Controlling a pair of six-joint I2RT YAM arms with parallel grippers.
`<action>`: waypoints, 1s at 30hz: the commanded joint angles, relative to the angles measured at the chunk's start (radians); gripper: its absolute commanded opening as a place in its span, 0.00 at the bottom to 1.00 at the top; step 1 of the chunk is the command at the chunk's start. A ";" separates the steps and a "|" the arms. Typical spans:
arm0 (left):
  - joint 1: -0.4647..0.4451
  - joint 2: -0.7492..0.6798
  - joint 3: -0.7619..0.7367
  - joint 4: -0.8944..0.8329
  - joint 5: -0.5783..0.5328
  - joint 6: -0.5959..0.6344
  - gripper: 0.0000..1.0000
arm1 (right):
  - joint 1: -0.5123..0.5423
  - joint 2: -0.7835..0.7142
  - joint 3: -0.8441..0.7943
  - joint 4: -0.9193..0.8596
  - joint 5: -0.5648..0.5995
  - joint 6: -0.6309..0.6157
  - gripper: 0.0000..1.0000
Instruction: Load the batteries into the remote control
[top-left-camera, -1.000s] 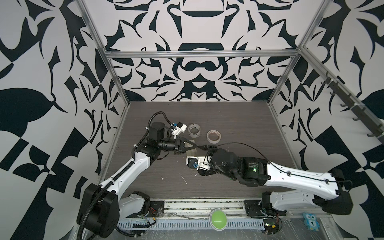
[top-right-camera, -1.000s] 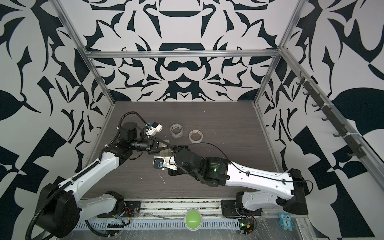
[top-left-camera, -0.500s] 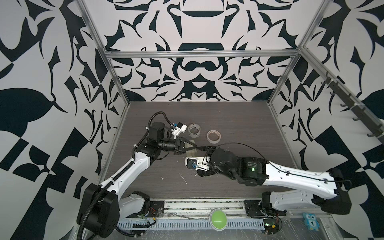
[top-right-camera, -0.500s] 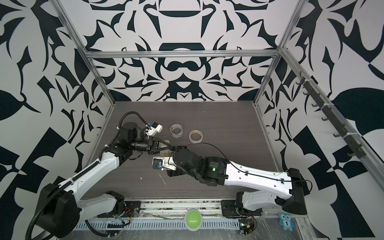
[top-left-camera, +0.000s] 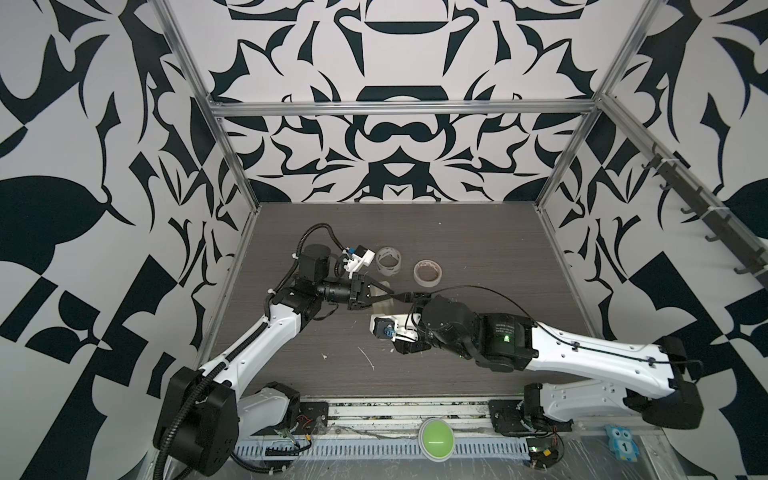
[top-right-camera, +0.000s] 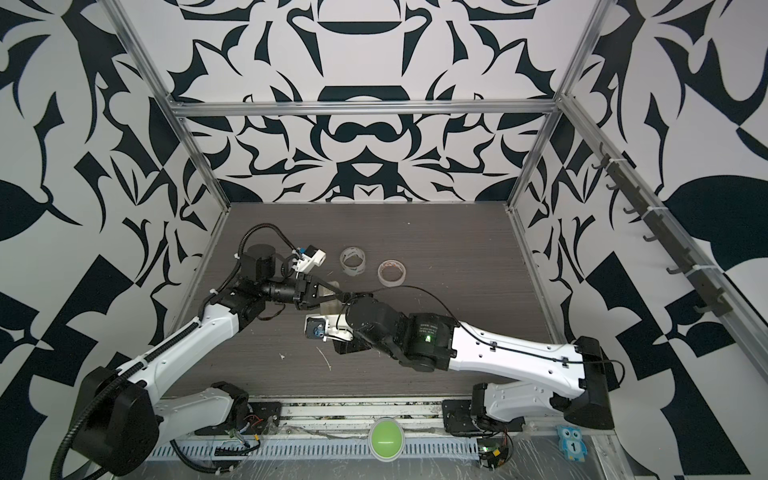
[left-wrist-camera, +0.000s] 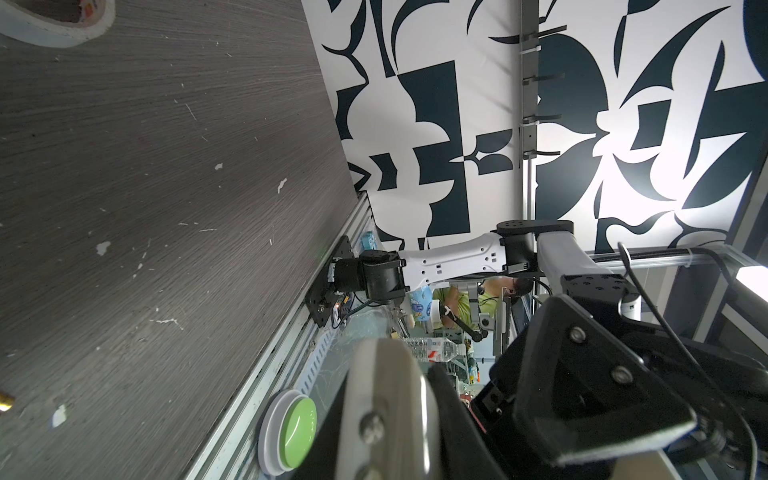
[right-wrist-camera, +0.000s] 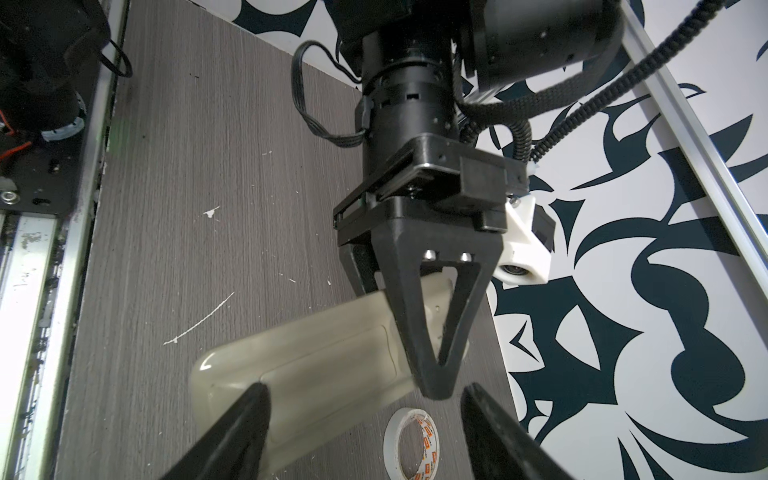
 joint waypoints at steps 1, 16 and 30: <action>0.000 -0.004 0.012 0.015 0.026 -0.006 0.00 | 0.005 -0.011 0.023 -0.058 -0.043 0.017 0.77; 0.000 -0.008 0.005 0.015 0.024 -0.005 0.00 | 0.005 -0.024 0.016 -0.055 -0.057 0.019 0.77; 0.001 -0.016 0.004 0.015 0.026 -0.005 0.00 | 0.005 0.043 0.031 -0.063 0.057 -0.004 0.77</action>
